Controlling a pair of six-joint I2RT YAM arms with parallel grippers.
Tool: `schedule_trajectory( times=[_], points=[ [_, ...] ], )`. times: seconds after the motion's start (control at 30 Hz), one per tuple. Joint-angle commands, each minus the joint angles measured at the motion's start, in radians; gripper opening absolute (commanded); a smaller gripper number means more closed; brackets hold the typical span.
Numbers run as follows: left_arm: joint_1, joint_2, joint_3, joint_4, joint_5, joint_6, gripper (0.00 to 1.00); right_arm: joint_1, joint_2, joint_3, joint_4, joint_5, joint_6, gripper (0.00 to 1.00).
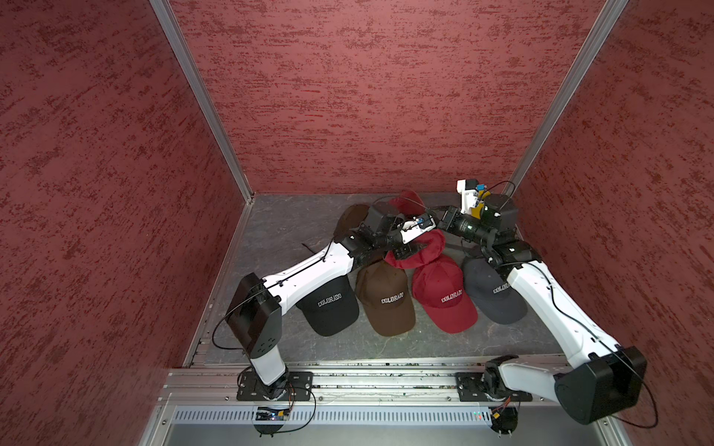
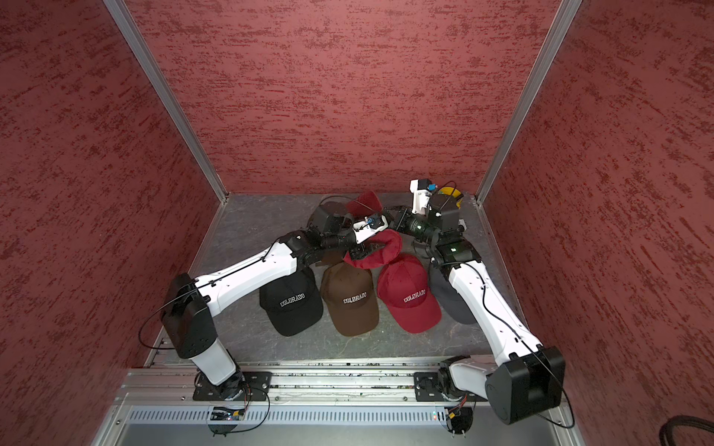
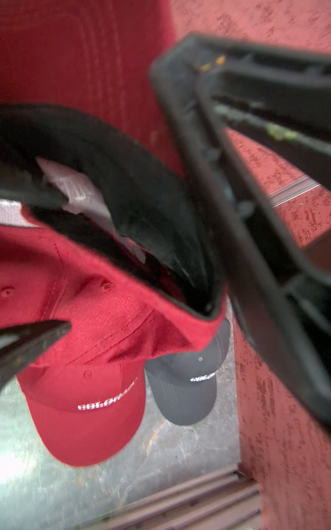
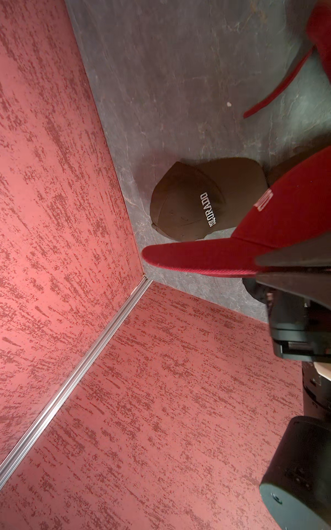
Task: Open the adjustable buckle of the baseball cap
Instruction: Pick up the baseball cap from the center of the board.
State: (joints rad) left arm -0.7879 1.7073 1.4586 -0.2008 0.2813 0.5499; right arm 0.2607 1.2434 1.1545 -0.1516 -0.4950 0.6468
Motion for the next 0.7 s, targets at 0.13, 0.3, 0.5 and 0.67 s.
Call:
schedule_trajectory(
  times=[0.13, 0.3, 0.5, 0.67],
  points=[
    [0.001, -0.032, -0.022, 0.045, -0.001, 0.002, 0.49, 0.022, 0.009, 0.05, 0.043, -0.038, -0.003, 0.0],
    [-0.011, -0.021, -0.026, 0.104, -0.135, 0.05, 0.52, 0.041, 0.035, 0.068, 0.037, -0.058, -0.01, 0.0],
    [-0.013, -0.029, -0.039, 0.129, -0.126, 0.077, 0.46, 0.045, 0.046, 0.068, 0.044, -0.063, -0.009, 0.0],
    [-0.019, -0.047, -0.053, 0.106, -0.088, 0.073, 0.15, 0.045, 0.053, 0.065, 0.051, -0.051, -0.016, 0.0]
  ],
)
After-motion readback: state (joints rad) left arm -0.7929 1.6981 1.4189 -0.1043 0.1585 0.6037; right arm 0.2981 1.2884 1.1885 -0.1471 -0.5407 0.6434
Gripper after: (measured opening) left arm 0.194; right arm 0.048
